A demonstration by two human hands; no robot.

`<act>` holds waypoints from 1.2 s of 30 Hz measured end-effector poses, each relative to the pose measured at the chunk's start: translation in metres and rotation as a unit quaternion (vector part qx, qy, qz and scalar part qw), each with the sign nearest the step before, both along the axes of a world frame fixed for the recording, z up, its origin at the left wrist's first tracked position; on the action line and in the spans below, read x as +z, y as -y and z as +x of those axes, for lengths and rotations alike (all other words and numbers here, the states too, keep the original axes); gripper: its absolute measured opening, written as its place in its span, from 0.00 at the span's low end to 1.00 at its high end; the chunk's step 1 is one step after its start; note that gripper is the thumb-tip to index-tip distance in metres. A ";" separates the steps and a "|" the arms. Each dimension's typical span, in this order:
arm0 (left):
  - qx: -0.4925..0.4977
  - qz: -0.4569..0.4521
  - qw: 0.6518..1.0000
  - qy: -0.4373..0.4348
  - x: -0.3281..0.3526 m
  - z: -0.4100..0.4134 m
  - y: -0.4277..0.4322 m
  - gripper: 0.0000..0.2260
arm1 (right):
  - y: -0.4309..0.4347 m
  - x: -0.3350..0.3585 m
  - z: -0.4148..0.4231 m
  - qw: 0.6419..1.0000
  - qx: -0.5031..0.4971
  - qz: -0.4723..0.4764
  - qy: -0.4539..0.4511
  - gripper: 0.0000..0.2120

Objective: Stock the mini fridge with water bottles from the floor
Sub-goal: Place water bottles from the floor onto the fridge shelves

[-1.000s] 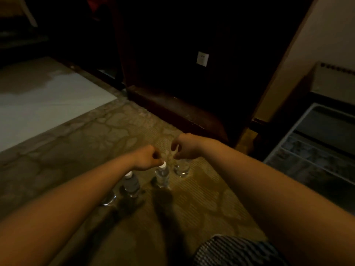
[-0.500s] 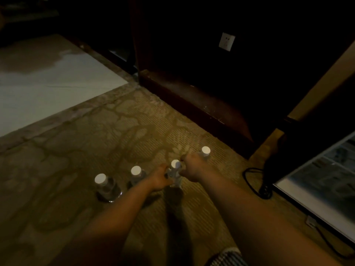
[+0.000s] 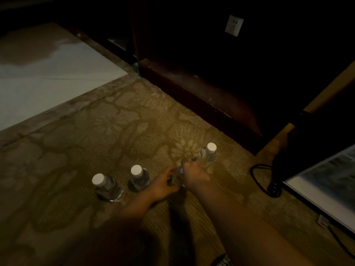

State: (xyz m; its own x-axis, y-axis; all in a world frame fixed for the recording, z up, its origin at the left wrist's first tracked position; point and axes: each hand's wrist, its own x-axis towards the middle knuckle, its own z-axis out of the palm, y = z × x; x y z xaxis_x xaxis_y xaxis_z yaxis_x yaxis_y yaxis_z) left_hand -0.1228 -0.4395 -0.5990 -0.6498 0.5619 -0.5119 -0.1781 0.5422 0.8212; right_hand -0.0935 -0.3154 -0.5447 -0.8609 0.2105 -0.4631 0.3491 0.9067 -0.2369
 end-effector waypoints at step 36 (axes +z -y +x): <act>-0.110 0.204 0.952 -0.198 0.202 0.118 -0.144 0.17 | -0.130 0.274 0.169 0.986 0.063 0.093 -0.125 0.15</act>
State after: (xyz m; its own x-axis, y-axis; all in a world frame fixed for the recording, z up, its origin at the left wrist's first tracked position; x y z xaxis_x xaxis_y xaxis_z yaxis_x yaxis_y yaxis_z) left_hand -0.0046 -0.2958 -0.3975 -0.5898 0.8066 0.0388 0.2708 0.1523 0.9505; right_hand 0.0757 -0.1856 -0.2704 -0.9681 0.1551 -0.1970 0.1820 0.9751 -0.1264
